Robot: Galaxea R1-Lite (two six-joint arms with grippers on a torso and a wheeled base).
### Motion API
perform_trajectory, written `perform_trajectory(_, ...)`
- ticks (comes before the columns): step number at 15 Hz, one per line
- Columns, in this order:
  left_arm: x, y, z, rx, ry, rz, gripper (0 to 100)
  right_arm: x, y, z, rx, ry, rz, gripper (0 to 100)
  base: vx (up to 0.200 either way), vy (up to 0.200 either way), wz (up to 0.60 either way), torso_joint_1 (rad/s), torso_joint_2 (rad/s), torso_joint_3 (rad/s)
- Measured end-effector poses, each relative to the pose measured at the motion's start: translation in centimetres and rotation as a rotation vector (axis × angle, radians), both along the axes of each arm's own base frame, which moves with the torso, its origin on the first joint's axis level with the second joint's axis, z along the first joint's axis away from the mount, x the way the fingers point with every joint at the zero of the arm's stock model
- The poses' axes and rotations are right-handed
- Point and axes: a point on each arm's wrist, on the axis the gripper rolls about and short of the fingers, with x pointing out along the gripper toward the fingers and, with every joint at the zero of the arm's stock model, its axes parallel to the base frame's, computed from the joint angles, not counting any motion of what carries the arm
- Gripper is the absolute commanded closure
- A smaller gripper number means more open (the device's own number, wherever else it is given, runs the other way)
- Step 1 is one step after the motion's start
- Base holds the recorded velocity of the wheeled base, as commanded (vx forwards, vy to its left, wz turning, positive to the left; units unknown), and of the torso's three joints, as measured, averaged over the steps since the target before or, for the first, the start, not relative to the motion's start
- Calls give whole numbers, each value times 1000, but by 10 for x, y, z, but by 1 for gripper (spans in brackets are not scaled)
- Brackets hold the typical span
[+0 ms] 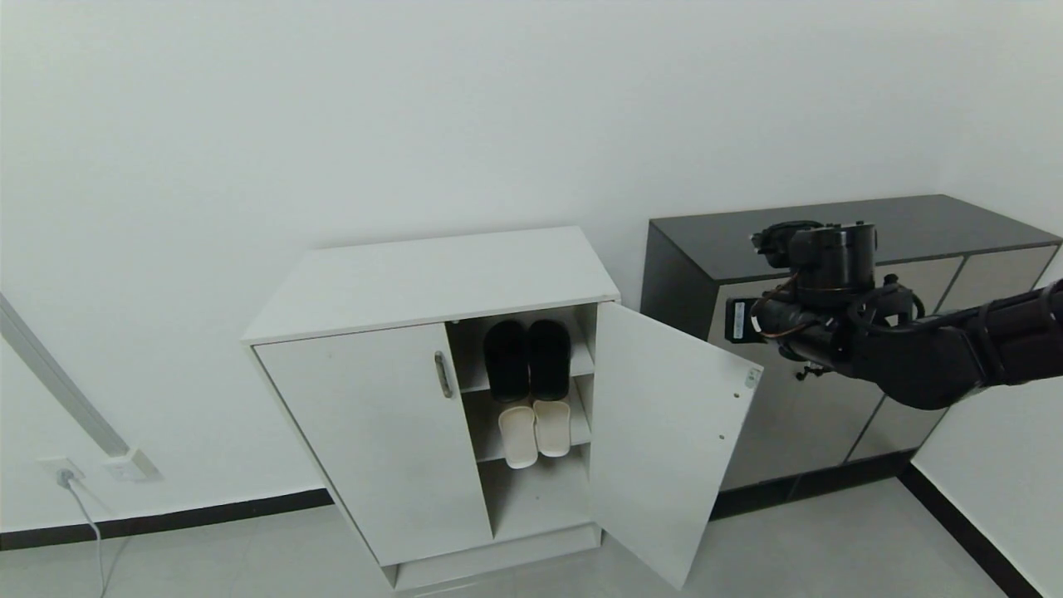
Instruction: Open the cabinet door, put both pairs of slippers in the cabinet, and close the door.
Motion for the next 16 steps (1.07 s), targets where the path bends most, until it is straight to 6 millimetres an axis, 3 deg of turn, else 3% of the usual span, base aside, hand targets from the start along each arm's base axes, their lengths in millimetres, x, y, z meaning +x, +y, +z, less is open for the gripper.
perform_trajectory(7, 0, 0, 0, 0, 0, 1, 100, 24, -6, -40, 18, 76, -25, 100, 0, 0, 0, 0, 0, 0)
perform_trajectory(16, 0, 0, 0, -1, 0, 1, 100, 35, -9, -54, 14, 86, -42, 100, 0, 0, 0, 0, 0, 0)
